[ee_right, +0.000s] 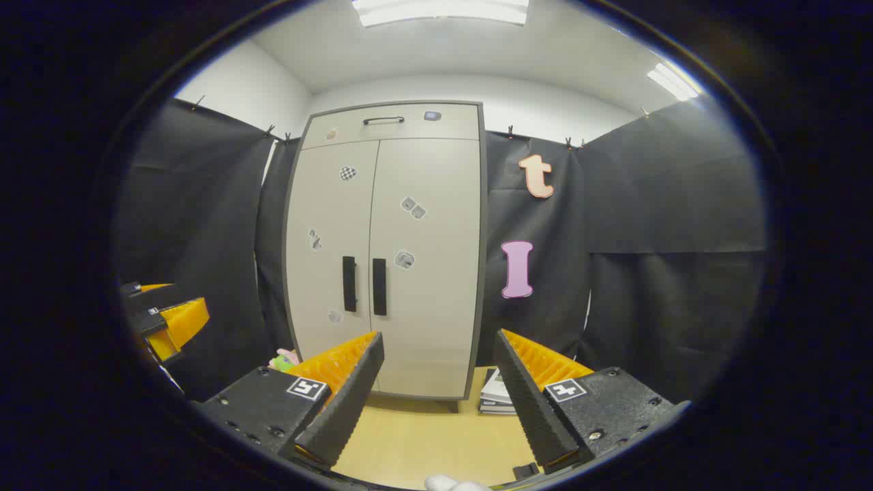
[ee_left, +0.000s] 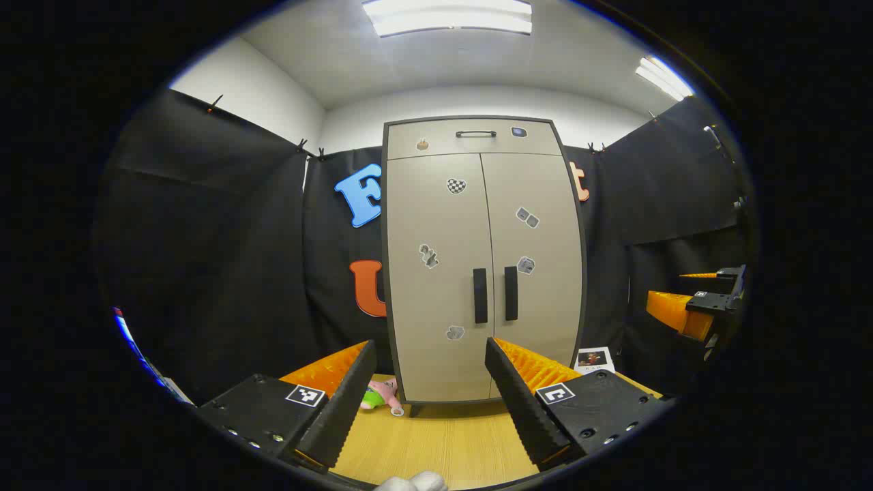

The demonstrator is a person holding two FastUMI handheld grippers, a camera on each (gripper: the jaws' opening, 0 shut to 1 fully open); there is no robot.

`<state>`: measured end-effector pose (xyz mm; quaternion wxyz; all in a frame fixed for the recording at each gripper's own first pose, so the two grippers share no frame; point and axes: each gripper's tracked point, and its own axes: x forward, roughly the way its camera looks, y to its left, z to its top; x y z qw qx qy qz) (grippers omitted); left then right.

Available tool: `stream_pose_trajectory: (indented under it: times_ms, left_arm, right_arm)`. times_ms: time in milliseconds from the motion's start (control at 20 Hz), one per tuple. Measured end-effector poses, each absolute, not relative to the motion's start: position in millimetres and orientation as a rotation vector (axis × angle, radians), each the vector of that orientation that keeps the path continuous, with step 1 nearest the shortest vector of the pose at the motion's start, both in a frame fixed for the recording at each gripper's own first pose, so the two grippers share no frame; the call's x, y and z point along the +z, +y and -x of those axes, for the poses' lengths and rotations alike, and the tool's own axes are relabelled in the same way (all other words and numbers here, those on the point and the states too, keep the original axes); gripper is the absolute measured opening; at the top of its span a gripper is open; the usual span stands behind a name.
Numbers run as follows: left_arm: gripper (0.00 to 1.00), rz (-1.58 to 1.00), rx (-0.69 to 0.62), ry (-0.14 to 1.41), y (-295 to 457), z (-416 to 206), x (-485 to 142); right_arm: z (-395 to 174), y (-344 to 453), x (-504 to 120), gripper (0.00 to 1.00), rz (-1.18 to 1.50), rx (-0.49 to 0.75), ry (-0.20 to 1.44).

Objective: Open the right door of the double-door shoe cabinet with the right hand, and open the left door with the left hand.

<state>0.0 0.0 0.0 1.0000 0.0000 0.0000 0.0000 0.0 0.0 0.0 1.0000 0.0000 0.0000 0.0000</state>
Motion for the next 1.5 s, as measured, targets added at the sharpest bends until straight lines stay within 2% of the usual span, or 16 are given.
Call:
stream_pose_trajectory:
  times_ms: [600, 900, 1250, 1500]
  left_arm:
    - [0.96, 0.014, -0.042, -0.002, 1.1, 8.7, -2.3]
    - [0.96, 0.008, -0.044, 0.006, 6.3, 12.9, -3.3]
    - [0.96, -0.003, -0.040, 0.023, 3.6, 19.4, 3.7]
    - [0.96, -0.025, 0.055, 0.009, 15.0, 17.4, 7.4]
  right_arm:
    - [17.5, 3.9, 0.4, 1.00, 0.002, -0.032, -0.002]
    - [5.8, 9.4, 1.1, 1.00, 0.008, -0.047, 0.000]
    - [-72.8, 37.5, 0.6, 1.00, -0.004, -0.028, 0.017]
    - [-158.4, 72.2, -8.2, 1.00, -0.006, 0.030, 0.052]
